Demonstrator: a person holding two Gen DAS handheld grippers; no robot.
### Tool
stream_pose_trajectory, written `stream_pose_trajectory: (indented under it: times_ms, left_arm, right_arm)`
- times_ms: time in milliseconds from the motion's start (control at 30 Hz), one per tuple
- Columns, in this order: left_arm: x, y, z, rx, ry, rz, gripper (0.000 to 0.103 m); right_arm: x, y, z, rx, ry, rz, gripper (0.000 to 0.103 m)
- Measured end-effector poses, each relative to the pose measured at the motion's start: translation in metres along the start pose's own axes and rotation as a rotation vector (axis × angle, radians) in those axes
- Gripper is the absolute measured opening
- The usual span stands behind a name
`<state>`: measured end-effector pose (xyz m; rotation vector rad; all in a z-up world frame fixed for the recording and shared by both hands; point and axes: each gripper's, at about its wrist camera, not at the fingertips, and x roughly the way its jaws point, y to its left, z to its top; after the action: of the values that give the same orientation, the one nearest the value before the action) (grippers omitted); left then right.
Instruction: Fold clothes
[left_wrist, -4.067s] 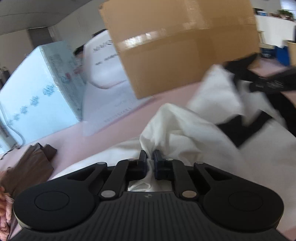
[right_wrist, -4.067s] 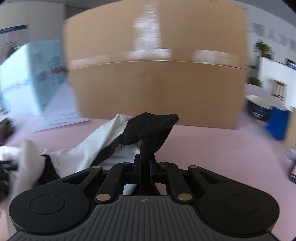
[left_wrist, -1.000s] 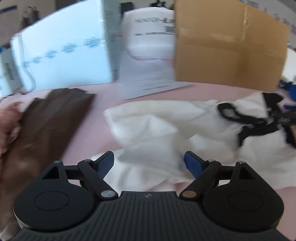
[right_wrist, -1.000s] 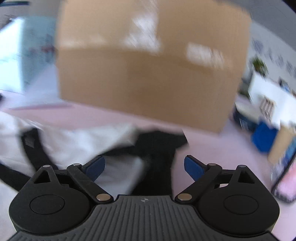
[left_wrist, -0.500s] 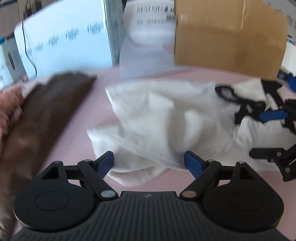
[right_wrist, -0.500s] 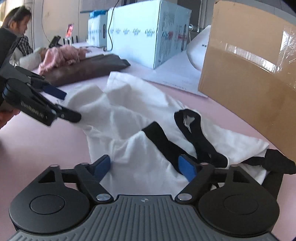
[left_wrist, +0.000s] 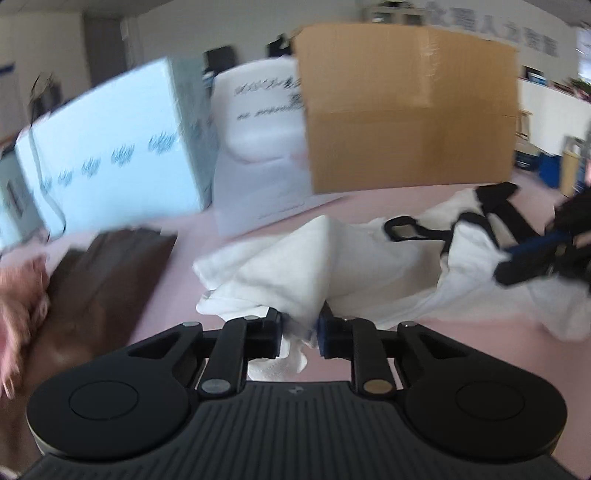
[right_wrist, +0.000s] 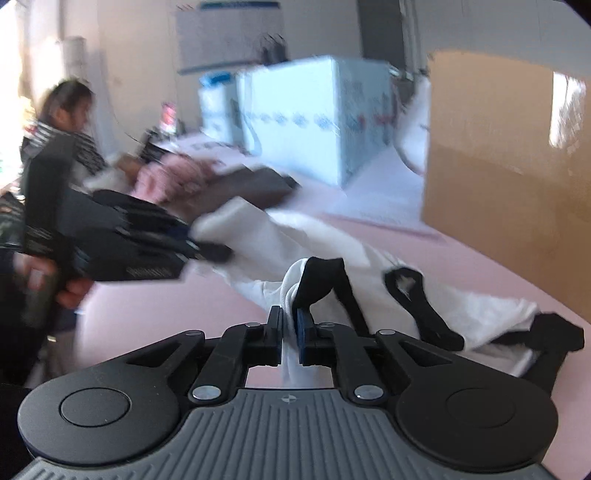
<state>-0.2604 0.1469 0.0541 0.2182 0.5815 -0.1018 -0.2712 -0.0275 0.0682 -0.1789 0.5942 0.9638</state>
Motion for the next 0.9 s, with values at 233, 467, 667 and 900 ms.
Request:
stream_pose_trajectory:
  times_ms: [233, 467, 667, 900]
  left_arm:
    - [0.002, 0.042, 0.011, -0.181, -0.024, 0.323, 0.078]
    - [0.003, 0.035, 0.013, -0.161, -0.05, 0.29, 0.081]
    - [0.034, -0.017, -0.001, 0.064, 0.0, 0.299, 0.081]
    - [0.053, -0.033, -0.012, 0.11, 0.089, 0.216, 0.081]
  right_arm:
    - [0.072, 0.027, -0.036, -0.115, 0.304, 0.101, 0.009]
    - [0.041, 0.036, -0.027, -0.112, 0.204, 0.362, 0.072]
    - [0.005, 0.026, -0.014, -0.112, -0.103, 0.211, 0.098]
    - [0.034, -0.017, -0.02, 0.005, -0.116, -0.141, 0.103]
